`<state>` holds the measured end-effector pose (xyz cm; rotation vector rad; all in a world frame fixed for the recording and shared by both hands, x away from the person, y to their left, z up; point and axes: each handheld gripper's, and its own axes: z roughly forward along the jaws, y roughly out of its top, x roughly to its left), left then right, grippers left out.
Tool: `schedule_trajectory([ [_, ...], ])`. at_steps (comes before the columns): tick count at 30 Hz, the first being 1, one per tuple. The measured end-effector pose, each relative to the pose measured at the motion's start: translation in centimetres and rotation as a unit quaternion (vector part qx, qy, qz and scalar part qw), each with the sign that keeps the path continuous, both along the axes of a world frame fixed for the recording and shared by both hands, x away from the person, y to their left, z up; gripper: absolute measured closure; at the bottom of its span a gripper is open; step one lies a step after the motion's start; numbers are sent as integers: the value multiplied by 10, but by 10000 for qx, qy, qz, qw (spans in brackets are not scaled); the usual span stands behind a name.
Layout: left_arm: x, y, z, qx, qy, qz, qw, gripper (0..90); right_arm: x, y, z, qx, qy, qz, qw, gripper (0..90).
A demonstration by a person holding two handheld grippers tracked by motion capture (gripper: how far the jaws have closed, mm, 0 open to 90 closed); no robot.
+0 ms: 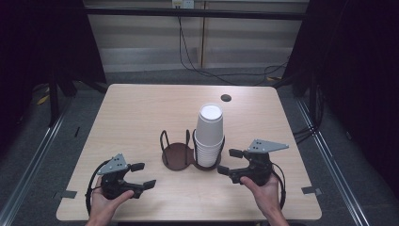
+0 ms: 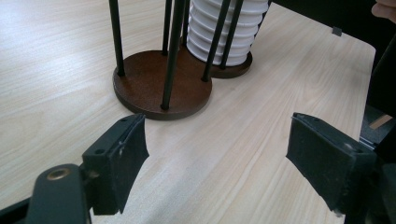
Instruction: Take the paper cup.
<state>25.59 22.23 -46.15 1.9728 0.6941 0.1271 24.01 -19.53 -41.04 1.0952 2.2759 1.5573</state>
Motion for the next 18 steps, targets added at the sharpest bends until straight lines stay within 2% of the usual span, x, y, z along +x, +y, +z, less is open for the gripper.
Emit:
schedule_trajectory([
  [6, 0, 0, -1, -9, 20, -15, 10000, 198, 7, 2, 7, -43, -75, -24, 10000, 202],
  [13, 0, 0, 0, 3, 5, -45, 10000, 199, 13, 8, 14, 52, -186, 86, 9998, 216],
  [18, 0, 1, 1, 16, -21, -20, 10000, 204, 22, 4, 24, 15, -200, -26, 9998, 191],
])
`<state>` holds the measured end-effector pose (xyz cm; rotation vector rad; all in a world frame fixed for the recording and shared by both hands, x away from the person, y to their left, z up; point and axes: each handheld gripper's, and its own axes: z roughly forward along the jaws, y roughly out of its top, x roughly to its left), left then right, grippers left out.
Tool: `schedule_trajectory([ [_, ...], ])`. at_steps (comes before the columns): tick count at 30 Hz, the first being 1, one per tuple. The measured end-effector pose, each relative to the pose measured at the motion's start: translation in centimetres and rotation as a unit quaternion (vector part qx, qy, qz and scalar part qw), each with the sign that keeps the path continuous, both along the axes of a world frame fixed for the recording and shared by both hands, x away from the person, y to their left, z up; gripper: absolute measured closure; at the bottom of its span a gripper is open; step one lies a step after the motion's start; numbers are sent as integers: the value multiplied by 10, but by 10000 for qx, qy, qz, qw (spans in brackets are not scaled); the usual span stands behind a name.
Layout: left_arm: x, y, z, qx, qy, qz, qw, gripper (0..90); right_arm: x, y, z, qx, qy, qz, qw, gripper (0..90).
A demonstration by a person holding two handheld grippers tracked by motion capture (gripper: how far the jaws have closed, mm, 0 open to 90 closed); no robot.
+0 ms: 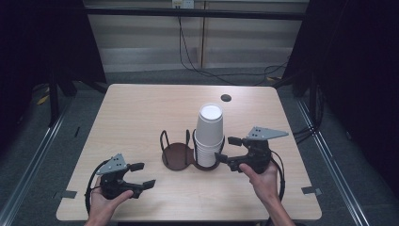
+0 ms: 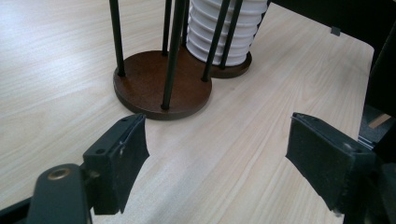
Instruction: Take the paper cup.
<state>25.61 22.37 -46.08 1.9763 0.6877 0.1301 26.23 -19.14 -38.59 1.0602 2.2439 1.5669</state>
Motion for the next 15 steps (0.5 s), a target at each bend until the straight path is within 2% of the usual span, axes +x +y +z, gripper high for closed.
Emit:
schedule_trajectory([
  [6, 1, -1, -1, 2, 31, 0, 10000, 202, 10, 2, 10, -72, 15, 35, 10000, 177],
  [10, 1, -1, -1, 39, 53, -37, 10000, 202, 16, 4, 22, -54, -164, 27, 9998, 162],
  [15, 1, -1, -2, 29, 66, -30, 10000, 201, 27, 9, 34, -85, -129, 138, 9998, 159],
])
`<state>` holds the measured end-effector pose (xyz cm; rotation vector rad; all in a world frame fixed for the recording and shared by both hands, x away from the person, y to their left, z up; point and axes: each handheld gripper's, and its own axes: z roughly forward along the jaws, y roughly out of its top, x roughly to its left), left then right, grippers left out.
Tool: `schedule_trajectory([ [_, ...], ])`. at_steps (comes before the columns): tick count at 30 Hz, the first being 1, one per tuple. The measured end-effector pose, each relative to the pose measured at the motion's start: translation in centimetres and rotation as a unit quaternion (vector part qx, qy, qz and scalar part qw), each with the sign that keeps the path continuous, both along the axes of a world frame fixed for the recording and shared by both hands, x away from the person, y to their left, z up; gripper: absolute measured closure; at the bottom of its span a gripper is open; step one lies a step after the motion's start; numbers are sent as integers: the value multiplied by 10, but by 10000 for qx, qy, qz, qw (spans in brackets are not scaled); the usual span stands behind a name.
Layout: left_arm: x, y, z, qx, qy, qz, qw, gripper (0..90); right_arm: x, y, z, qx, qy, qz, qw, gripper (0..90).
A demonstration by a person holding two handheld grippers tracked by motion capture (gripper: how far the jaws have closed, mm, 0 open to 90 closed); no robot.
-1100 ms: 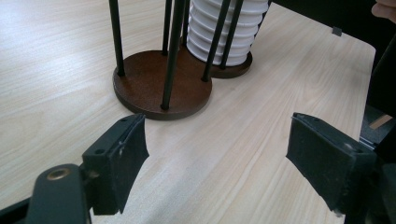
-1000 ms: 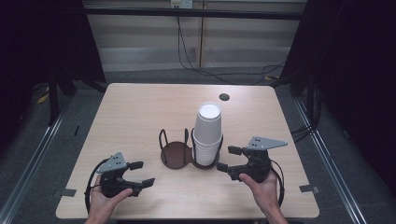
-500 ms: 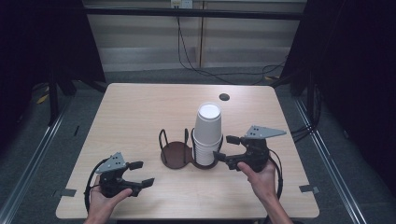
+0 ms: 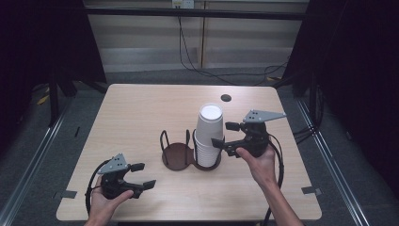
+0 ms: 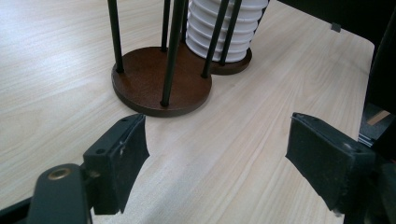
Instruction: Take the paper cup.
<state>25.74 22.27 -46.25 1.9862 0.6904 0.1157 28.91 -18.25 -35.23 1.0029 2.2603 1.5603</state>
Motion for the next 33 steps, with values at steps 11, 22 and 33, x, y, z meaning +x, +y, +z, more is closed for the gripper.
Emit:
schedule_trajectory([
  [11, 1, 0, 0, 16, 23, -44, 10000, 201, 23, 12, 15, -244, 123, 128, 9995, 137],
  [22, 1, 0, -1, 31, 53, -53, 10000, 201, 39, 23, 21, -593, 296, 163, 9977, 140],
  [33, 2, 0, -1, 59, 64, -87, 9999, 200, 49, 35, 23, -779, 303, 176, 9963, 142],
])
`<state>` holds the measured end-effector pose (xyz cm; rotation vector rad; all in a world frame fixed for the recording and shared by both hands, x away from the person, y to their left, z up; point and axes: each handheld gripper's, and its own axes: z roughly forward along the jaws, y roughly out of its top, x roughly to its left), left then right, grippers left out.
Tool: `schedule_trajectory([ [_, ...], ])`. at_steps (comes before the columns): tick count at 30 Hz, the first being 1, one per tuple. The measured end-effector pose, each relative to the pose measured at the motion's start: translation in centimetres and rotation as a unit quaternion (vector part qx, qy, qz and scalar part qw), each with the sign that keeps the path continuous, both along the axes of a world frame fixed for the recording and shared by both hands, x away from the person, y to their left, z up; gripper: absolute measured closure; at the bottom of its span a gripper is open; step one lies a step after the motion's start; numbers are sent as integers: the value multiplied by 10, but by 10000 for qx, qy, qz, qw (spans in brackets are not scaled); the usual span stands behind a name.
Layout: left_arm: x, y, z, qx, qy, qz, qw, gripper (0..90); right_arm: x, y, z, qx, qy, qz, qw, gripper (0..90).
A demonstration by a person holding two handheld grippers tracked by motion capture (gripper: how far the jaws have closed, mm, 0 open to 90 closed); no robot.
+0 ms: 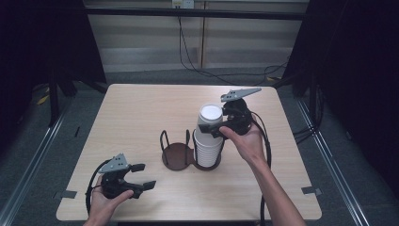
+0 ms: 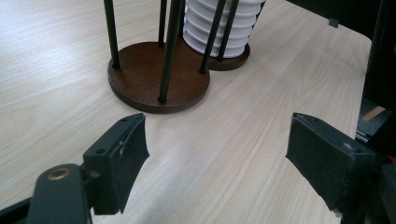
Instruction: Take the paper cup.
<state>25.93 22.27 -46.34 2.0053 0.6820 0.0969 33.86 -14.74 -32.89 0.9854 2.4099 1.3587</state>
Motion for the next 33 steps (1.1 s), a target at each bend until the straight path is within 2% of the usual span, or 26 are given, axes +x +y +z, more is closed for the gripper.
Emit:
schedule_trajectory([
  [8, 0, -1, -1, -45, 58, -24, 10000, 208, 2, 3, -1, -32, -25, 47, 10000, 144],
  [10, 0, -1, -1, -12, 44, -32, 10000, 208, 2, 2, 0, -45, -112, 29, 9999, 195],
  [23, 0, 0, -1, 10, 57, -53, 10000, 207, 0, 3, 2, -154, -203, -1, 9997, 210],
  [33, 1, 0, -1, 10, 58, -51, 10000, 206, -4, 1, 8, -56, -309, -42, 9995, 217],
])
